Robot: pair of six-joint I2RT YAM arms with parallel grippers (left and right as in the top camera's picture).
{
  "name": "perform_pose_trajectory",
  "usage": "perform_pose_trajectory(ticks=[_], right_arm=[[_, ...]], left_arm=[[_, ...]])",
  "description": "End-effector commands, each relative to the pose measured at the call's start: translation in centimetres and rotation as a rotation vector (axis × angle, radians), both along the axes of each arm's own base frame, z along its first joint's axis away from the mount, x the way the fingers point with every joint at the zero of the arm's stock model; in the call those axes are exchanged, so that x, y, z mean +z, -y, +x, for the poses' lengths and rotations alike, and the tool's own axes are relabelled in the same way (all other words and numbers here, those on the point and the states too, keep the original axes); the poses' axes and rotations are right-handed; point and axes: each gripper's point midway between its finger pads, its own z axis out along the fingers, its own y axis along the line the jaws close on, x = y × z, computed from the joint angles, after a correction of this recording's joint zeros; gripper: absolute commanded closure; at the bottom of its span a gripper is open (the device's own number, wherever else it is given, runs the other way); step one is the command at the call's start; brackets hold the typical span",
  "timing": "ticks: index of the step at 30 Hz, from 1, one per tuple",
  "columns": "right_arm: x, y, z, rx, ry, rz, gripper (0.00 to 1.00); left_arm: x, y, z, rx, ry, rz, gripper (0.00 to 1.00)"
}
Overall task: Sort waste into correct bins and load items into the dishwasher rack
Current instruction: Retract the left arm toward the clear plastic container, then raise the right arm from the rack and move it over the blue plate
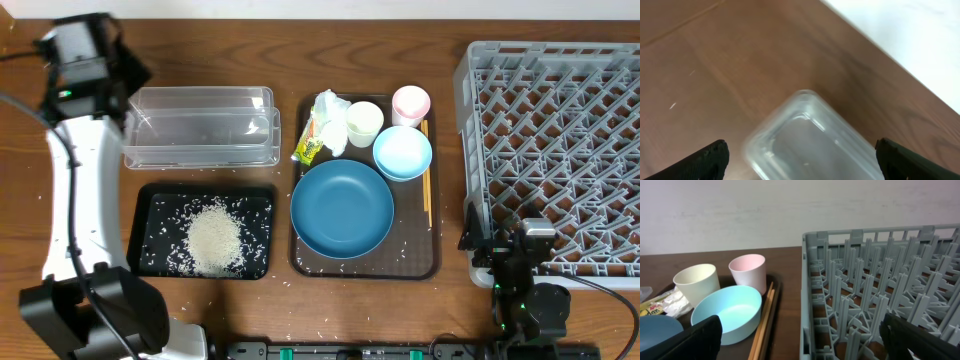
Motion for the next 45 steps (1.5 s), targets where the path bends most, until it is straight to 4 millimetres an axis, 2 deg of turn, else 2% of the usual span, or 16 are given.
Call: perform_pose_trajectory(ticks=[1,4,6,9,12,17,21,26,29,33,34,37,40,43,45], right_arm=[[0.0,0.4,0.0,-0.02,0.001,-0.014,0.01],[0.2,0.5,0.0,-0.02,0.01,-0.013,0.01],[1.6,0.1,0.1,-0.002,0.067,0.019,0.01],[3.4,-1.5,-0.1,0.093,0.129,0.16,0.01],[3.0,-3.2,-0.4,0.186,0.094,0.26,0.01],[5.6,-2.8,-0.6,0.181,0.198,0.28,0.01],[9.5,-2.8,-1.5,0.214,0.35,0.368,0.01],[14.5,-2.5,-3.7,0.246,0.568,0.361,0.01],[16.9,-2.4,-4.5,0.249,0.612,0.358,0.01],[19.4,-3.6,-4.0,0.299,0.548,0.314,0.01],[20.4,-4.8,-3.3,0.348,0.497,0.254,0.01],[21.4,-6.8,-1.6,0.443,0.37,0.166,0.01],[21.0,-8.8,1.4,0.54,0.163,0.098,0.01],[19.6,-10.8,4.4,0.655,-0.085,0.084,0.01],[19.0,-12.3,5.6,0.729,-0.209,0.074,0.01]], left_arm=[[-0.3,-1.4,-1.4,0.086,0.032,-0.108,0.04],[-0.7,-3.1,-2.6,0.133,0.012,-0.119,0.03],[-0.9,-4.0,-3.3,0.158,0.001,-0.123,0.03],[-1.3,-4.8,-4.3,0.186,-0.022,-0.131,0.03],[-1.5,-5.1,-4.8,0.197,-0.036,-0.136,0.03],[-2.1,-4.8,-5.6,0.2,-0.075,-0.15,0.03],[-2.1,-4.7,-5.6,0.198,-0.078,-0.151,0.03],[-2.1,-4.7,-5.6,0.199,-0.079,-0.151,0.03],[-2.1,-4.7,-5.6,0.199,-0.079,-0.151,0.03],[-2.1,-4.7,-5.6,0.199,-0.079,-0.151,0.03],[-2.1,-4.7,-5.6,0.199,-0.079,-0.151,0.03],[-2.1,-4.7,-5.6,0.199,-0.079,-0.151,0.03],[-2.1,-4.7,-5.6,0.199,-0.079,-0.151,0.03],[-2.1,-4.7,-5.6,0.199,-0.079,-0.151,0.03],[-2.1,-4.7,-5.6,0.199,-0.079,-0.151,0.03]])
